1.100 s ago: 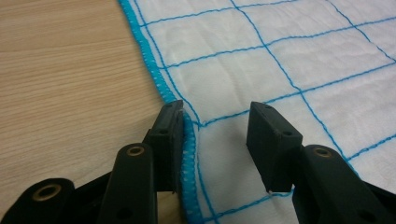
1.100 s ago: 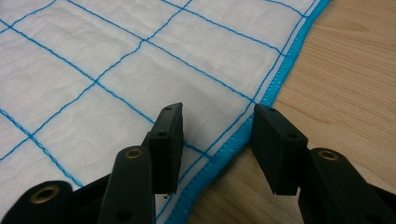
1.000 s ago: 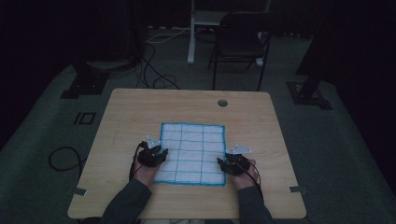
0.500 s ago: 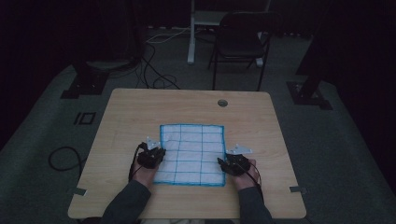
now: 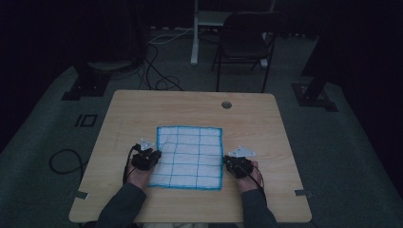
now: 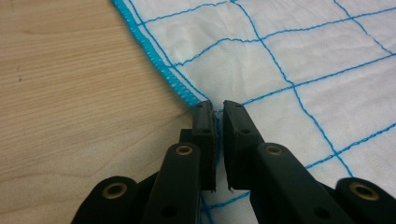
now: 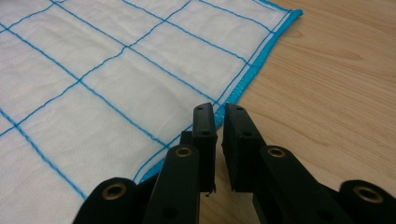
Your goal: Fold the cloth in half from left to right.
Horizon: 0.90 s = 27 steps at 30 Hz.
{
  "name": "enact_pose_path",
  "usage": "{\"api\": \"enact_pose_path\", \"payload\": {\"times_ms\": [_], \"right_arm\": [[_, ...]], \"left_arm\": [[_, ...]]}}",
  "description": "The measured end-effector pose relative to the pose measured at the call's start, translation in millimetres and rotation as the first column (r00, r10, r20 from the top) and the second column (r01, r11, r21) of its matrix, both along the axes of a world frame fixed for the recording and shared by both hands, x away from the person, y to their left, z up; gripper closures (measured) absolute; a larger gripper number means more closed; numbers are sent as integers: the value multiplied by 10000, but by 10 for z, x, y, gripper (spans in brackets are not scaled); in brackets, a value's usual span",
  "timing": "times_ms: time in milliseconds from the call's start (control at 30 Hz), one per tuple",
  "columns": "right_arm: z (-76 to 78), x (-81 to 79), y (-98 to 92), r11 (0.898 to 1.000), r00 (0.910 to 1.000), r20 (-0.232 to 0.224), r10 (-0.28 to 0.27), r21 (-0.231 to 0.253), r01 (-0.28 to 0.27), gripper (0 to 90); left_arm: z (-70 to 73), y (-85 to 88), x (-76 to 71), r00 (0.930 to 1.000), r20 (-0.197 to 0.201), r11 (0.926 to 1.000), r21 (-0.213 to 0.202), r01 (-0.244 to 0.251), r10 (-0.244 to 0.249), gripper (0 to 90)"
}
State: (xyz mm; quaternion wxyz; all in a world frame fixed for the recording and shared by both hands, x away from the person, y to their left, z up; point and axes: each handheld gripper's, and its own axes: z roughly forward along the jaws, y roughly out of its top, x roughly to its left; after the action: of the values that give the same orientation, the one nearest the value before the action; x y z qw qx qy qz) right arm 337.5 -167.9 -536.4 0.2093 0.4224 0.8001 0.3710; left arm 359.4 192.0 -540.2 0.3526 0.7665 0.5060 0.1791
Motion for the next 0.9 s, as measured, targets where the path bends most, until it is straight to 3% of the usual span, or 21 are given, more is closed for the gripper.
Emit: {"api": "enact_pose_path", "payload": {"times_ms": [200, 400, 900], "right_arm": [[-8, 77, 78, 9998, 9998, 55, 174, 42, -175, 862], [-80, 113, 101, 9988, 9989, -209, 414, -239, -419, 875], [-76, 128, 64, 9979, 9973, -370, 629, -158, -635, 868]], "left_arm": [[2, 12, 10, 9999, -122, 9997, -216, -95, 92, 858], [20, 23, 14, 9998, -176, 9989, -439, -137, 129, 861], [283, -30, 1, 9990, 329, 9914, -1260, 347, -308, 862]]}}
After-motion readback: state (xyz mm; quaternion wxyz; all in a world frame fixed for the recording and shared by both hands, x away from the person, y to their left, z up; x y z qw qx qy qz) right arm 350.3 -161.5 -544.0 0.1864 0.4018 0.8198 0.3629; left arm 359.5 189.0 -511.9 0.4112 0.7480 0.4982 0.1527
